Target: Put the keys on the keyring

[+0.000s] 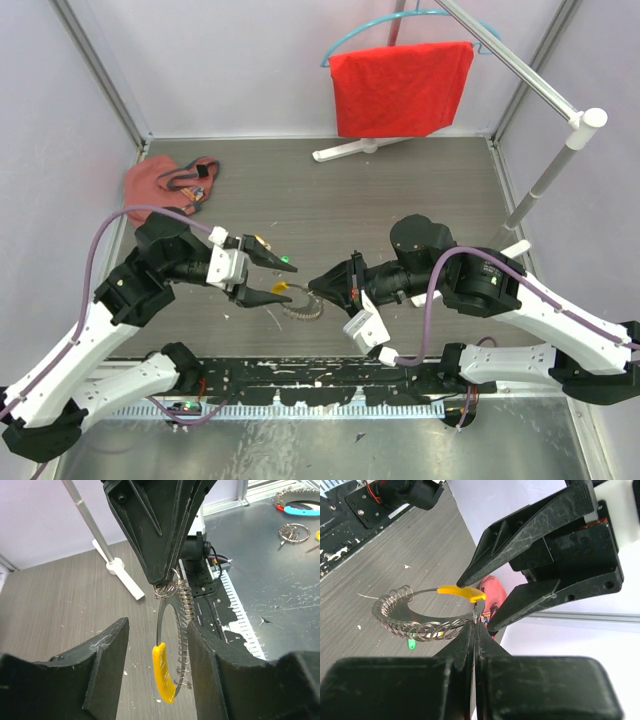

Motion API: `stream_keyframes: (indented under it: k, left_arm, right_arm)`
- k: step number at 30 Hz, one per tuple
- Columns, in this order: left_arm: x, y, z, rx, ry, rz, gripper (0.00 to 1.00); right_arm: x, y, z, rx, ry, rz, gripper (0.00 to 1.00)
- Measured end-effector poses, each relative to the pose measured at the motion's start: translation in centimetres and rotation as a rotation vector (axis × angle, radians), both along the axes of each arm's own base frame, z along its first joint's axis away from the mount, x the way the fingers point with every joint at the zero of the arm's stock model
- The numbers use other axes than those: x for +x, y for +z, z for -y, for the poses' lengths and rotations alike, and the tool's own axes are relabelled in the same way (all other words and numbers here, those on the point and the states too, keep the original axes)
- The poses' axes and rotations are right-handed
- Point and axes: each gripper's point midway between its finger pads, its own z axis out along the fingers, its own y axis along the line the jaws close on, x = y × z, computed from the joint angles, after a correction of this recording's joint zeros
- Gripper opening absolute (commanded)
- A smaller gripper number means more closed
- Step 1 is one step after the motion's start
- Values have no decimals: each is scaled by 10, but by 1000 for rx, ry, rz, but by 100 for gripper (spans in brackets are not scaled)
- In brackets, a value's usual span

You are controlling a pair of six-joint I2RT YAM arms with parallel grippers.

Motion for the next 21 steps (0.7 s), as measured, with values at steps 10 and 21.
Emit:
stream_keyframes:
  k: [10,21]
  left_arm:
    - [5,-12,8,35,-18,-47,17]
    - [-1,-14,8,43,-59,-47,0]
  right_arm:
    - [0,1,0,2,12,34,1]
    - [1,0,4,-38,10,33,1]
